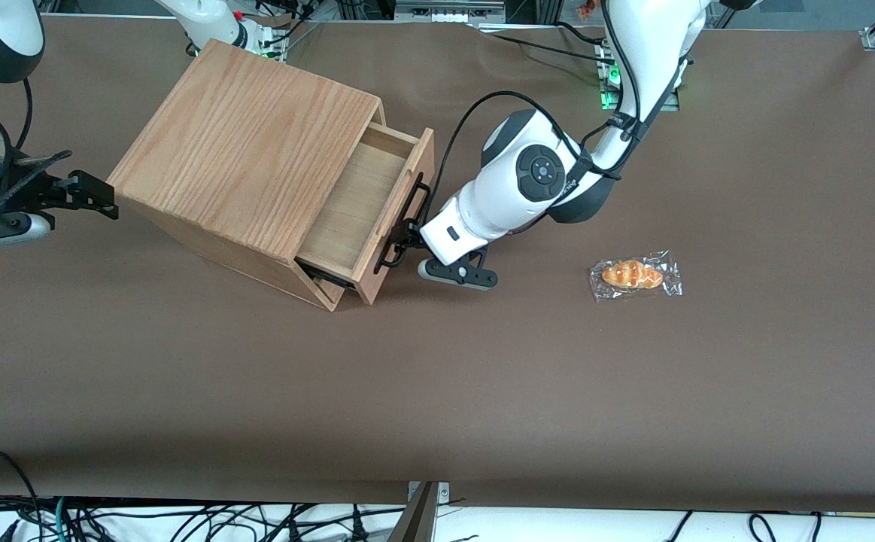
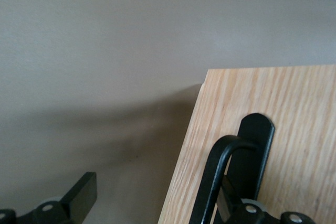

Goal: Open top drawer with left arm
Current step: 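Hook the handle with the left gripper and pull the drawer outward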

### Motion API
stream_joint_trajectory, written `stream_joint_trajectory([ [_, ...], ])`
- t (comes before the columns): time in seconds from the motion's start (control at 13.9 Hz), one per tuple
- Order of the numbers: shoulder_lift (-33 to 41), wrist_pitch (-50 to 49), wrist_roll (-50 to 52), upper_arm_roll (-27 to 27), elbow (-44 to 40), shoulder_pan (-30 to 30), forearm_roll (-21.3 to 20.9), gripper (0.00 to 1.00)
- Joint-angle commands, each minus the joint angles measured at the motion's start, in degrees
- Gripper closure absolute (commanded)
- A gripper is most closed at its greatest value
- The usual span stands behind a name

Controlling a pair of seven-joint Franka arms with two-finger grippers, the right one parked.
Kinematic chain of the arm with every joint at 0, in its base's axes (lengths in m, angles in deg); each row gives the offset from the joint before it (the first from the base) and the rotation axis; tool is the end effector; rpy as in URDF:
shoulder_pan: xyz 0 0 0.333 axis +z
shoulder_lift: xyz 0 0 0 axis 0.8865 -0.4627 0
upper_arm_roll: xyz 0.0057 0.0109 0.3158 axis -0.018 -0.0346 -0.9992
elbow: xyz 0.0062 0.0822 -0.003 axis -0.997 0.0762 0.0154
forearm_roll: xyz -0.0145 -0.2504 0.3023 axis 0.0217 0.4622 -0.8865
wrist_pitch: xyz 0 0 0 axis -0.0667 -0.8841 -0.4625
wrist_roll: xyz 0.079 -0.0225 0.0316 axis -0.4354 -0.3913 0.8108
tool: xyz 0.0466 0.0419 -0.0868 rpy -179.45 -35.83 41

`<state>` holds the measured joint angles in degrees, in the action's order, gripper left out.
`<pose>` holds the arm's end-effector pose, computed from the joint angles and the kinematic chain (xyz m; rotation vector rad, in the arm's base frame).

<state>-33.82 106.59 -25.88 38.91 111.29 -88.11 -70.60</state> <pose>0.5793 -0.4630 0.3658 2.6492 -0.0208 -0.0395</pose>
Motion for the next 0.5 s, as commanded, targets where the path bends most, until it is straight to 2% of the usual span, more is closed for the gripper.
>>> stream_joint_trajectory([
  [0.0,-0.3,-1.1,-0.2,-0.1,-1.3,1.3,-1.4,0.00],
  [0.43,-0.4,-1.1,-1.0,-0.1,-1.2,3.2,-1.5,0.00],
])
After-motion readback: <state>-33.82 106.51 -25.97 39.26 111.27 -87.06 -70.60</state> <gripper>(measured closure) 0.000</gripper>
